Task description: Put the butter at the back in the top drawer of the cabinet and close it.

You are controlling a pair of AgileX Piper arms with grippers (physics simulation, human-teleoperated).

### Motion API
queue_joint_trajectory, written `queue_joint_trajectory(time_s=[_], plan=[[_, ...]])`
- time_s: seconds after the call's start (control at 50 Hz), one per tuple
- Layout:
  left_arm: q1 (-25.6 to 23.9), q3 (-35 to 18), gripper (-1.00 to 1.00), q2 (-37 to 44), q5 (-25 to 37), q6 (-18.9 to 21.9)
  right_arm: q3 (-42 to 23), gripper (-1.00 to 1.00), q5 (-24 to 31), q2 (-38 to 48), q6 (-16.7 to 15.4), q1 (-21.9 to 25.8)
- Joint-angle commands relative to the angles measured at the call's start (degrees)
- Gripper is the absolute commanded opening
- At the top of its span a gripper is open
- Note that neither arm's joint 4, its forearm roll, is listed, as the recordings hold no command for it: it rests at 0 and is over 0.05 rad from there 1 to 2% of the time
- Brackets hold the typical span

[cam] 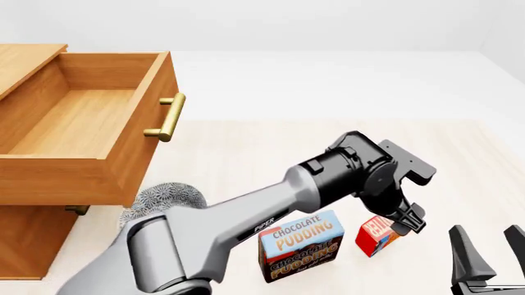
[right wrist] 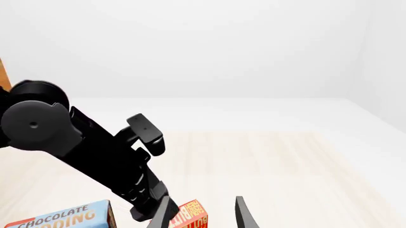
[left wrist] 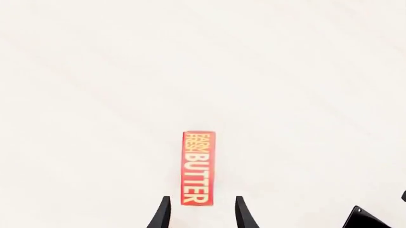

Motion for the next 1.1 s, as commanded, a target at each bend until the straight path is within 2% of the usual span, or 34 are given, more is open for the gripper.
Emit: queue_joint_trajectory(time_s=[0.02, 0.16, 0.64, 1.1], plan=[[-0.2, -2.5, 1.00, 1.8, 1.0, -0.2, 0.0, 1.00, 0.0, 0.0, 0.0, 0.0], [-0.2, -4.1, 1.00, 2.8, 1.8, -0.4, 0.0, 1.00, 0.0, 0.0, 0.0, 0.0], [0.5, -4.7, 1.00, 3.8, 1.6, -0.5, 0.0, 1.00, 0.0, 0.0, 0.0, 0.0], [0.0, -11.4, 1.00, 9.0, 4.1, -1.6, 0.0, 1.00, 0.0, 0.0, 0.0, 0.0]])
